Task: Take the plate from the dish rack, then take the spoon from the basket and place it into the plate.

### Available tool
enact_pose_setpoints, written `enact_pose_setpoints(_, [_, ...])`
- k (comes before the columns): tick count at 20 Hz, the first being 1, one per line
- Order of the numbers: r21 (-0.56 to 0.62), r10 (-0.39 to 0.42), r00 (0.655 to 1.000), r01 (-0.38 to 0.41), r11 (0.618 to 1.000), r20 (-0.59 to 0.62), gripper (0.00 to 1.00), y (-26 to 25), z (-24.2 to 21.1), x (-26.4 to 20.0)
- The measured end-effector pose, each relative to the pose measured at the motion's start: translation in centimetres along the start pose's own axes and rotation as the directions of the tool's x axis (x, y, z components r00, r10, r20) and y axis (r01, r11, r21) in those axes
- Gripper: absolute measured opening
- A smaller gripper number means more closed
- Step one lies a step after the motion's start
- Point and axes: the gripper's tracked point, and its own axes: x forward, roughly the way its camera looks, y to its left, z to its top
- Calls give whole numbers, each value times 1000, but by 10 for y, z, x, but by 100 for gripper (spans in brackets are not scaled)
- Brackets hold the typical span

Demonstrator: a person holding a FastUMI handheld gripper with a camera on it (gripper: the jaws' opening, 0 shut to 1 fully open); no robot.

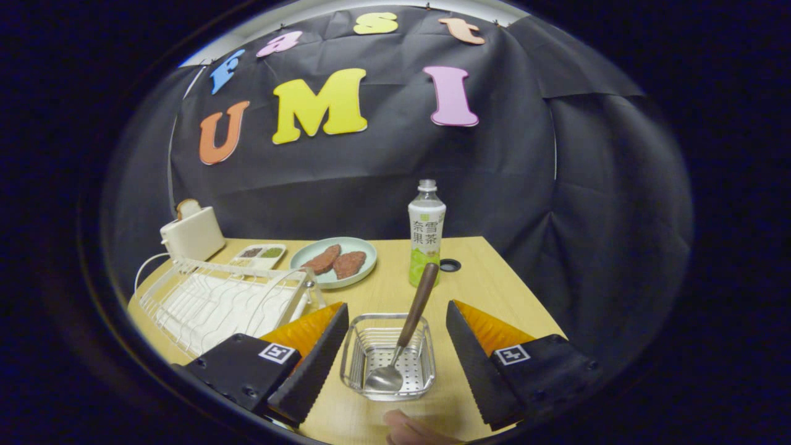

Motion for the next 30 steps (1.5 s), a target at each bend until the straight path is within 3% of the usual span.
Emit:
enact_pose_setpoints(3, [17, -37, 999, 38, 999, -31, 100, -8, 6, 23])
enact_pose_setpoints(7, [57, 8, 993, -1, 998, -116, 95, 3, -6, 40])
enact_pose_setpoints(10, [68, -5, 995, 12, 998, -102, 77, 3, -3, 43])
enact_pose_setpoints(12, [80, -13, 996, 20, 997, -88, 35, 8, 1, 42])
enact_pose_setpoints(13, [87, -7, 997, 14, 996, -83, 22, 11, 2, 38])
enact_pose_setpoints(15, [89, -12, 998, 18, 996, -61, 16, 15, 8, 28])
enact_pose_setpoints(20, [73, -11, 999, 8, 997, 39, 14, 27, 41, -12])
enact_pose_setpoints(27, [-35, -107, 969, 118, 992, 225, 14, 35, 93, -97])
enact_pose_setpoints(30, [-58, -98, 962, 116, 991, 257, 14, 54, 98, -141])
